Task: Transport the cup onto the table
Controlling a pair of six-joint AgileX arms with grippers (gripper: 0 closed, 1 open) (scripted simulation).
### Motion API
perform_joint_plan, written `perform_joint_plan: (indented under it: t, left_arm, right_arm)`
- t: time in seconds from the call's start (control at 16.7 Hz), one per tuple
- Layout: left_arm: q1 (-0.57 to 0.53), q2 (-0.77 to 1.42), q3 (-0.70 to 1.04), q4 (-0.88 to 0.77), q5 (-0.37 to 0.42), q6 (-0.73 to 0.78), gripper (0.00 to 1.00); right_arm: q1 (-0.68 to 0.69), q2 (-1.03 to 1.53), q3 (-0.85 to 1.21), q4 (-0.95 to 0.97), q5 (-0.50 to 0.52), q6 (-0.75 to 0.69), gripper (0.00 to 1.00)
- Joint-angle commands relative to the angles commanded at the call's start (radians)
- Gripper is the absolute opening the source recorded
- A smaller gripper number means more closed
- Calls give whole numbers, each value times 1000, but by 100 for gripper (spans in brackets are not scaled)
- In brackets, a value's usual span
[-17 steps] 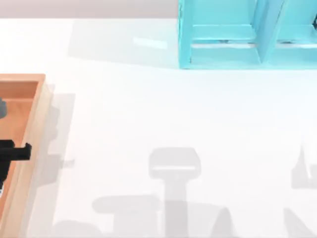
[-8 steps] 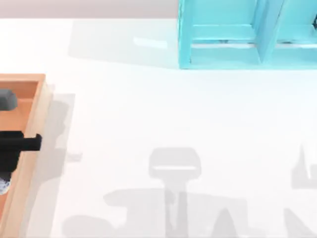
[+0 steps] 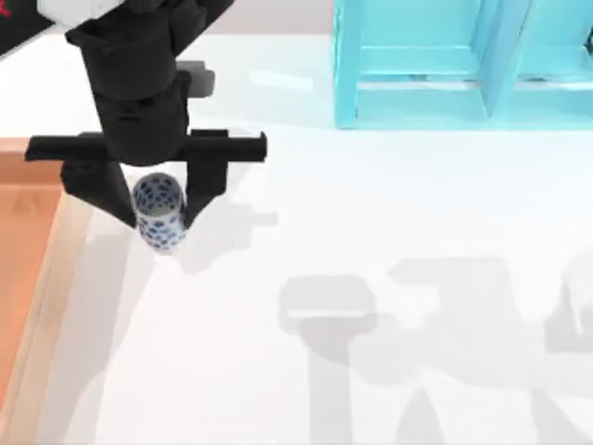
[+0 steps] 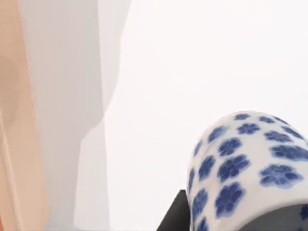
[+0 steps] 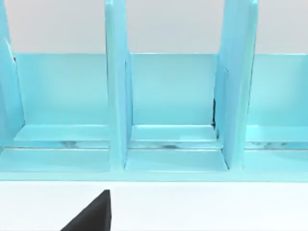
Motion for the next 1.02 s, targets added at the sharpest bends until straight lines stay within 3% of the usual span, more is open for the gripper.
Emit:
perform_joint_plan:
  t: [0.24,0.48,1.02]
  left_arm:
    - [-199,268,371,-61,2,-191,0]
    - [-347,447,589,-92,0,-332,0]
    - [-387,495,625,-82,-2,-370,0]
  right_arm:
    - [0,0,0,0,0,0,100]
    - [0,0,0,0,0,0,100]
    - [0,0,0,0,0,0,100]
